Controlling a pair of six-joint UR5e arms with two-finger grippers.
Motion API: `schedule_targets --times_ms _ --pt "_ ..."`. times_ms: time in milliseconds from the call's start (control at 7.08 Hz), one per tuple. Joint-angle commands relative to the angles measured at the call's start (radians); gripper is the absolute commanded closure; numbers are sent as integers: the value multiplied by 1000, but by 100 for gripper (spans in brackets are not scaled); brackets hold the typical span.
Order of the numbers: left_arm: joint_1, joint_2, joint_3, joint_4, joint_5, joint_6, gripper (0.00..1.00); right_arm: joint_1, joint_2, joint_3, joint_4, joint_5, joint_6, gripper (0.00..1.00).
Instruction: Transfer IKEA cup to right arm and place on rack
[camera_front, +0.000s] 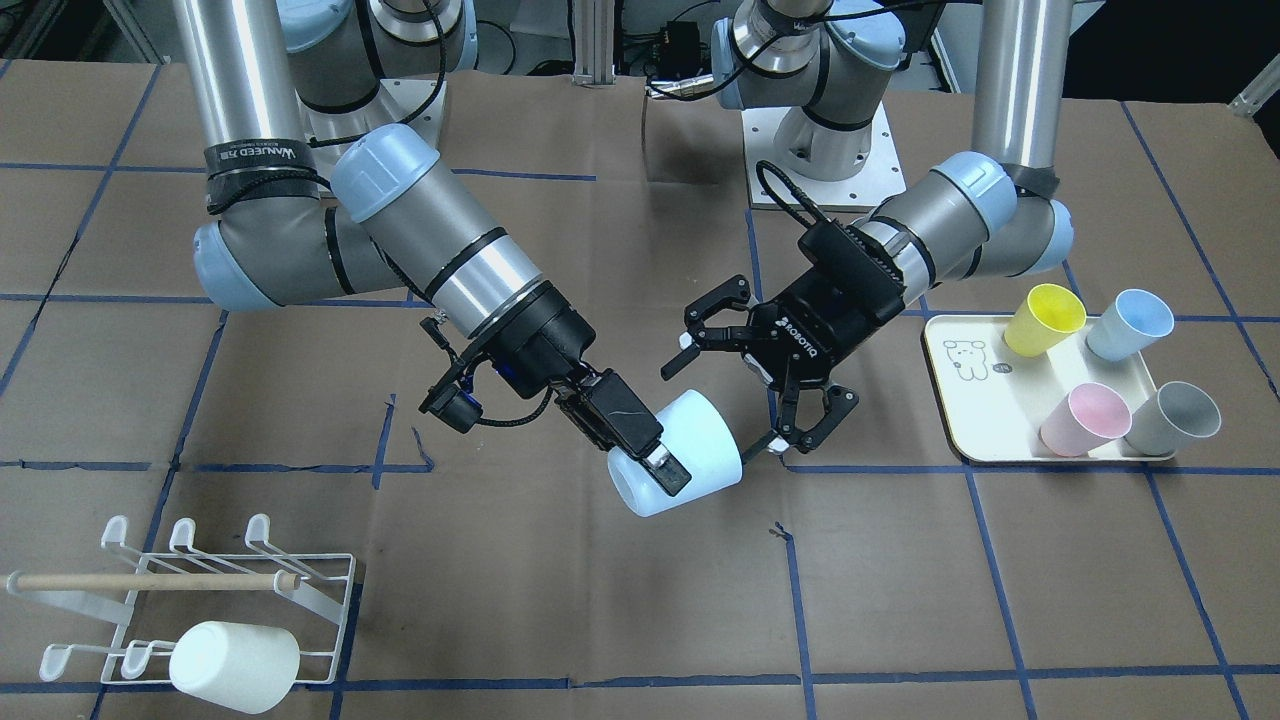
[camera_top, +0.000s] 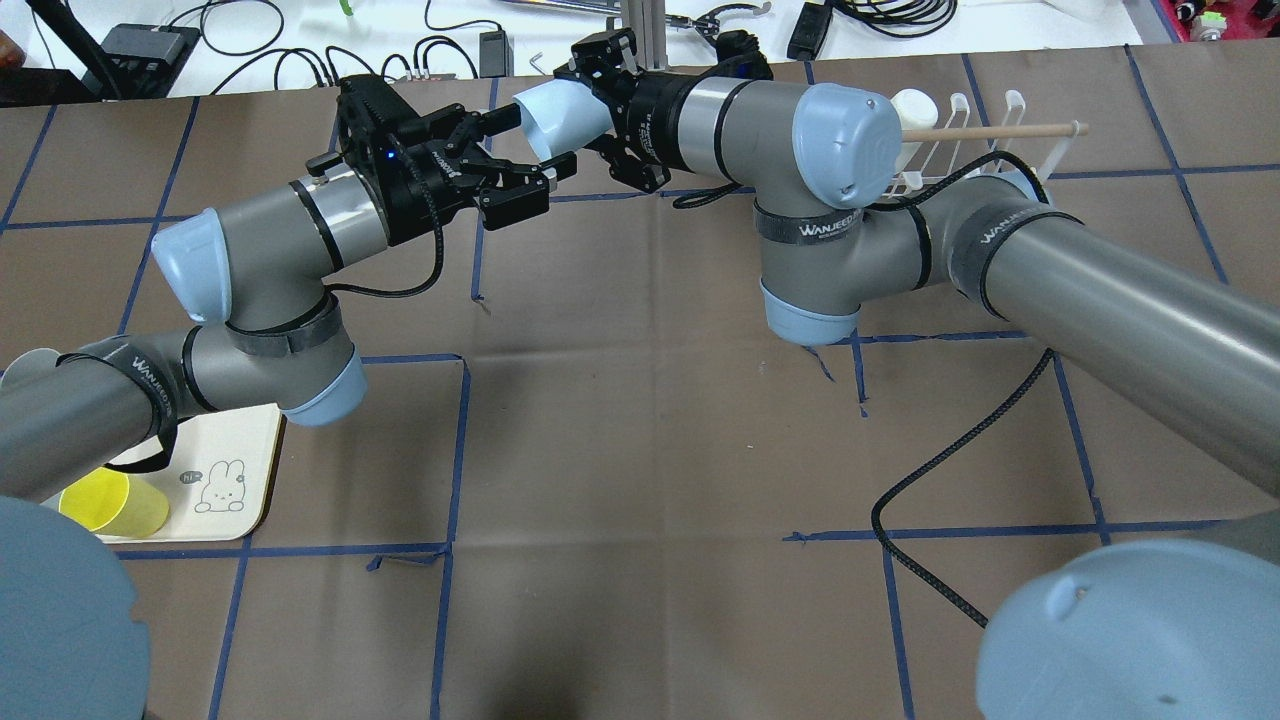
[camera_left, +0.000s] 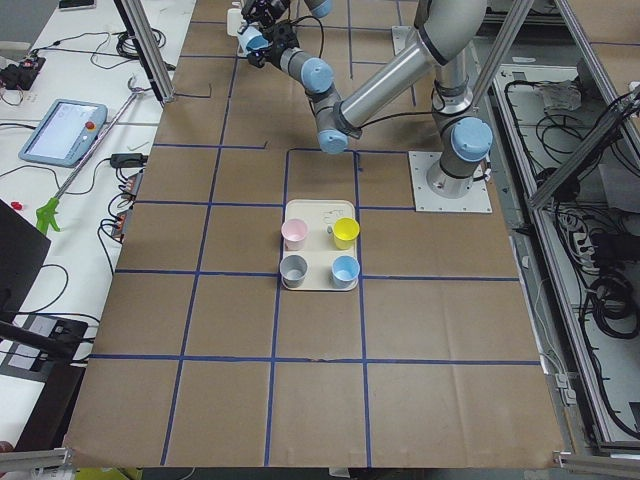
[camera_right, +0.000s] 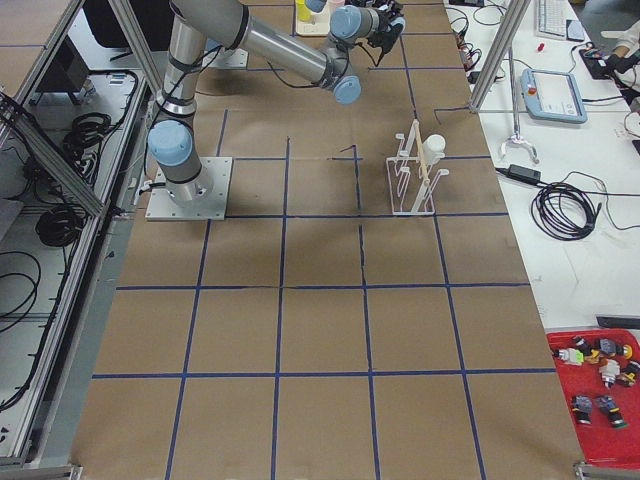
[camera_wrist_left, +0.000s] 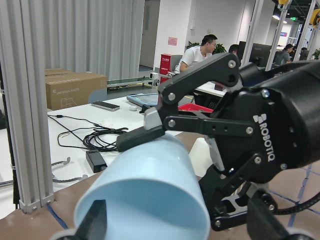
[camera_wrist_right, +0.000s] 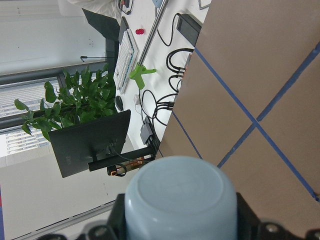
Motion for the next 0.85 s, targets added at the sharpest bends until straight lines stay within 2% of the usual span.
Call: schedule_targets --times_ms 0,141,282,424,565,706 --pt "70 15 -8 3 -19 2 2 0 2 -6 0 -2 -3 55" --pt "102 17 -8 3 -24 2 2 -2 2 -12 1 -11 -20 60" --pt "125 14 -4 -3 -19 0 2 -15 -1 -27 6 -20 -122 62" --pt "138 -15 21 -22 7 2 2 -41 1 -37 6 -105 -332 62" --pt "136 -26 65 -61 131 2 2 -82 -4 -41 6 -147 -527 62" --pt "129 -18 128 -186 219 2 1 -121 -7 -43 6 -157 -640 62"
